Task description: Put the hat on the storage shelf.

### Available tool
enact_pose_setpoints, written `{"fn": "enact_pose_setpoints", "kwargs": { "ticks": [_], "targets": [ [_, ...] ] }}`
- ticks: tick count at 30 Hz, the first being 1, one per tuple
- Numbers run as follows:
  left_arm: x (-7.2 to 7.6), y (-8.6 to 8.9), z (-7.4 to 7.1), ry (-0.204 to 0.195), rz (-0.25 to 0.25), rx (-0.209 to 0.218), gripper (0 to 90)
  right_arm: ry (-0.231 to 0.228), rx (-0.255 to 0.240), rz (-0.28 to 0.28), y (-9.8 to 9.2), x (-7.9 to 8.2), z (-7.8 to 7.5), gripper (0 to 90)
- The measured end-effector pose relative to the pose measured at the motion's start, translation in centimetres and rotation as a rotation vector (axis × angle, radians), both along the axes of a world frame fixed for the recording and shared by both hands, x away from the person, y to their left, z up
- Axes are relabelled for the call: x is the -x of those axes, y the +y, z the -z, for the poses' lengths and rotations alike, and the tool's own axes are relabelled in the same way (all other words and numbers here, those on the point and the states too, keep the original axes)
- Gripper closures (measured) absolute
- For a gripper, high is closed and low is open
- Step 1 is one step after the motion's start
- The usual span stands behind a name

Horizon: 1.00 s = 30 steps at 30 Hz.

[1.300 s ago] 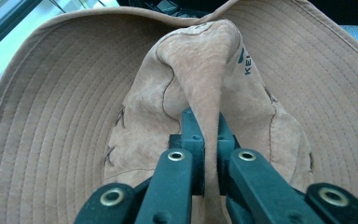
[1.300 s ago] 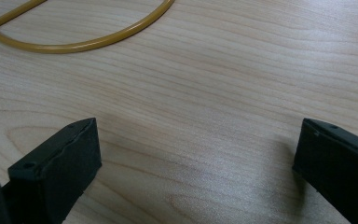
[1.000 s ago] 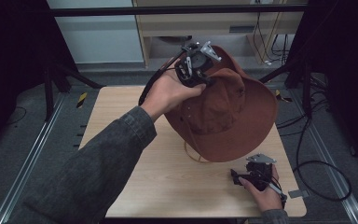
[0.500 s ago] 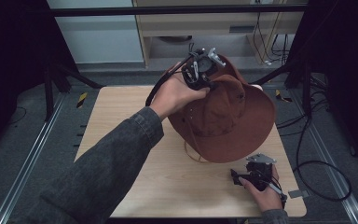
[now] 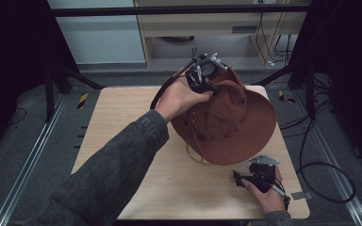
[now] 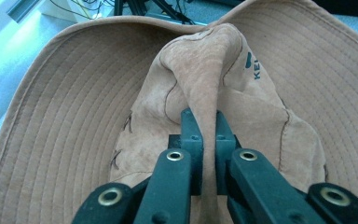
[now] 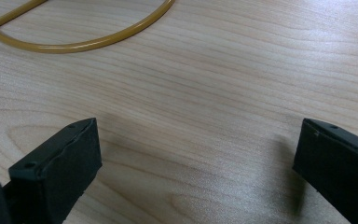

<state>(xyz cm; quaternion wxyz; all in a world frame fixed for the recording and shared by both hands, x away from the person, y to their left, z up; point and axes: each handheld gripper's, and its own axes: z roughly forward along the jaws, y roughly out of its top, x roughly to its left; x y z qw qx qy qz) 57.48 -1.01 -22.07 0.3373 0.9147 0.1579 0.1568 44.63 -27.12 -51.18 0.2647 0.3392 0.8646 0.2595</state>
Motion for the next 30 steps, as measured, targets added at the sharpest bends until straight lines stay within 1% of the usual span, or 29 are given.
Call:
{"fn": "enact_pose_setpoints", "kwargs": {
  "ticks": [4, 8, 15, 19, 21, 26, 27, 30],
  "targets": [
    [-0.1, 0.0, 0.2, 0.006, -0.004, 0.008, 86.3, 0.0, 0.0, 0.0, 0.0, 0.0, 0.0, 0.7],
    [0.05, 0.03, 0.46, 0.005, -0.004, 0.007, 84.2, 0.0, 0.0, 0.0, 0.0, 0.0, 0.0, 0.7],
    [0.38, 0.48, 0.36, -0.014, -0.023, 0.022, 72.0, 0.0, 0.0, 0.0, 0.0, 0.0, 0.0, 0.7],
    [0.4, 0.7, 0.17, -0.021, -0.029, 0.039, 68.6, -0.001, 0.0, 0.001, 0.01, 0.0, 0.0, 0.7],
    [0.49, 0.72, 0.14, -0.032, -0.033, 0.043, 64.8, 0.0, 0.001, 0.0, 0.01, 0.0, 0.0, 0.7],
    [0.63, 0.72, 0.02, -0.045, -0.044, 0.045, 57.7, 0.0, 0.0, 0.0, 0.01, 0.0, 0.0, 0.7],
    [0.64, 0.7, 0.0, -0.046, -0.046, 0.051, 56.2, 0.0, 0.0, 0.0, 0.01, 0.0, 0.0, 0.7],
    [0.81, 0.68, -0.09, -0.049, -0.043, 0.057, 55.0, 0.001, 0.0, 0.0, 0.0, 0.0, 0.0, 0.7]
  ]
}}
